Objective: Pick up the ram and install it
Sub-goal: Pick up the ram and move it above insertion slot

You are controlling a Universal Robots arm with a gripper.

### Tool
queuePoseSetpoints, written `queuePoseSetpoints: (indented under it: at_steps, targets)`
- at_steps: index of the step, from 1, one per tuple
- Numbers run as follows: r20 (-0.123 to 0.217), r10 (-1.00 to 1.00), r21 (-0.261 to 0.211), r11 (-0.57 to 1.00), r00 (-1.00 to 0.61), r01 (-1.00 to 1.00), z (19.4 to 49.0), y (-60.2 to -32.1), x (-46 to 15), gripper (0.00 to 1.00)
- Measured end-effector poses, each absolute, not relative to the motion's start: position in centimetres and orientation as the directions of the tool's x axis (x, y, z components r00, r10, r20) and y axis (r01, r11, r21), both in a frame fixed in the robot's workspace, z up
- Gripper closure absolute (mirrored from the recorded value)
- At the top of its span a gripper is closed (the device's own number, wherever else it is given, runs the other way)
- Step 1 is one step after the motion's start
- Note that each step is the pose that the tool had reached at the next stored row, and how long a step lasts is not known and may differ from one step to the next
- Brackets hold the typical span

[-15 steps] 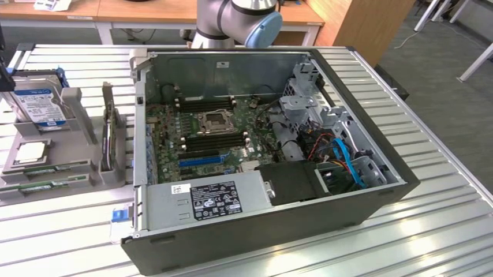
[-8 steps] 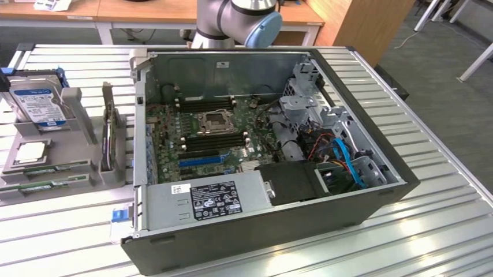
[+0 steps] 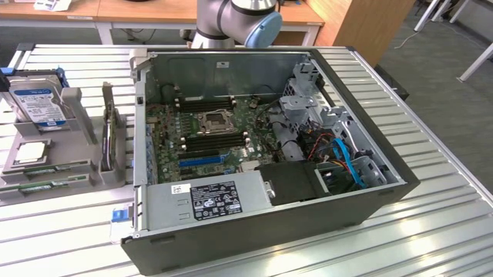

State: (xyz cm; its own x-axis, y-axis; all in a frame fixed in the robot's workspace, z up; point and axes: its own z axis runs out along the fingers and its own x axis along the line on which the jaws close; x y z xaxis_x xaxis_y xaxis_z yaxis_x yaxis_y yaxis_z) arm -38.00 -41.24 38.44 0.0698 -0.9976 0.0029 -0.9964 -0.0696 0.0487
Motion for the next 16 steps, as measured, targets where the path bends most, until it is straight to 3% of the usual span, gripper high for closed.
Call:
queuePoseSetpoints:
  at_steps: [7,16]
  targets:
    - [0.000,-0.998,0.049,-0.070,0.070,-0.996,38.44,-41.24,-38.00,0.90]
    - [-0.042,-0.997,0.046,-0.072,0.070,-0.996,38.45,-41.25,-38.00,0.90]
